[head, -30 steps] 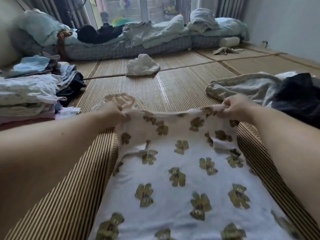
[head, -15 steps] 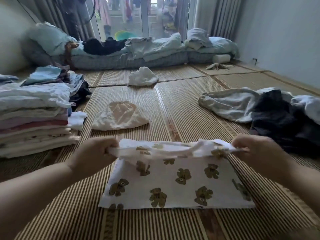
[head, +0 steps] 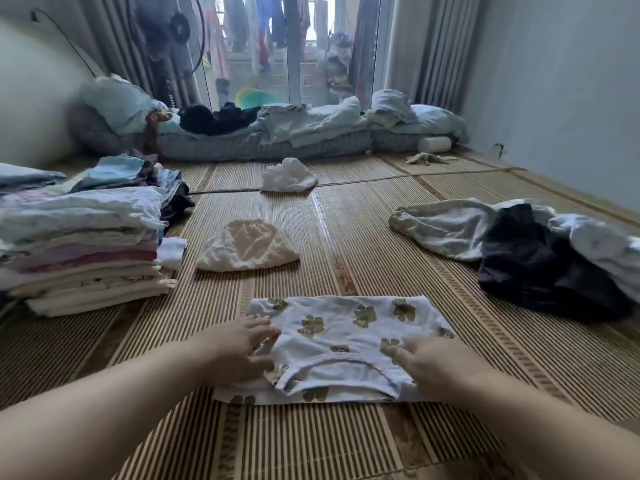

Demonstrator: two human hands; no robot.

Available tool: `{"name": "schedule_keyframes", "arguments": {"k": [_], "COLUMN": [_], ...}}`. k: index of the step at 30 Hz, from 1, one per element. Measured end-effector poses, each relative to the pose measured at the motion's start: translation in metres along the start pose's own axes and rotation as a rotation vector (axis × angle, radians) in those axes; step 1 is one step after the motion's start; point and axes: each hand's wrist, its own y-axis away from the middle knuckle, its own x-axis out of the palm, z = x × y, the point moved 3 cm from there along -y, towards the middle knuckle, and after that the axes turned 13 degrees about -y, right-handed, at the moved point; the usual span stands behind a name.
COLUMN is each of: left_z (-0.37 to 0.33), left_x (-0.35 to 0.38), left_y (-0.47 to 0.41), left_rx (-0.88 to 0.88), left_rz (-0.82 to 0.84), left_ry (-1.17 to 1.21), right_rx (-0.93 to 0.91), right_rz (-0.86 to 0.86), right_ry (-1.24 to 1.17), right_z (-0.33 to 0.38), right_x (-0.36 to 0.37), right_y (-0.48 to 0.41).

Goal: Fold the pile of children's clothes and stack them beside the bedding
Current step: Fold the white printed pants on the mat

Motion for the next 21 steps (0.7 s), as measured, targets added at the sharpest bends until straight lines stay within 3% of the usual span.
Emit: {"name": "schedule_keyframes", "arguments": {"k": [4, 9, 12, 16, 21], "left_z": [-0.002, -0.034, -0.063, -0.094, -0.088], "left_x": [-0.002, -0.018, -0.020, -0.021, -0.015], "left_y": [0.010, 0.046, 0.072, 0.108, 0.125], "left_rx": [0.038, 0.226, 0.298, 0.410, 0.454], "left_rz": [-0.015, -0.103, -0.084, -0.110, -0.143], "left_ry": [-0.202, -0.362, -0.368, -0.259, -0.154], "right_rx": [0.126, 0.182, 0.179, -0.086, -0.473], "right_rz": [0.032, 0.110, 0.025, -0.254, -0.180], "right_ry": [0.080, 0.236, 0.252, 0.127, -0.120], "right_z": [-0.001, -0.020, -0.014, 0.012, 0.051], "right_x": [-0.003, -0.023, -0.022, -0.005, 0.026], "right_y": [-0.033, -0.079, -0.082, -0.044, 0.046]}}
